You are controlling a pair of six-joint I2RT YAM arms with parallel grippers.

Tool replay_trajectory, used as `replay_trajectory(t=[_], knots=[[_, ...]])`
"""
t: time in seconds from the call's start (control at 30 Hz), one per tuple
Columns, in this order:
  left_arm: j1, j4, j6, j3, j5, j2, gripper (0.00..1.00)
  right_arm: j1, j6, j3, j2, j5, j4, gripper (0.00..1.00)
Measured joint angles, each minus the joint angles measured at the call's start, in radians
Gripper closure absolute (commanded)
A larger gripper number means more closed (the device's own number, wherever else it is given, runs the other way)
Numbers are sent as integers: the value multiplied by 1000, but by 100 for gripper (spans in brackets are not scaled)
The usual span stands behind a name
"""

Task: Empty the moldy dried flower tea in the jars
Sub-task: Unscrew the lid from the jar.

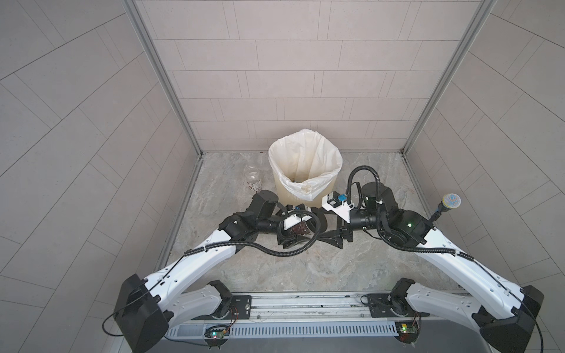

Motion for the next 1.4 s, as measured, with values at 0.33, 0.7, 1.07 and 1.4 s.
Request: replay_trajectory(t=[0.33,0.7,1.07,1.4], knots=[[3,43,-17,-12,-45,-14,35,2,198,124,113,120,-97,2],[4,52,-21,-20,-27,-22,36,6,221,170,183,118,-139,9],[6,-3,-21,-19,69,-24,35,-2,-59,107,151,5,-121,19],[6,-89,27,-5,153,-22,35,-2,-576,45,115,-102,-95,2]])
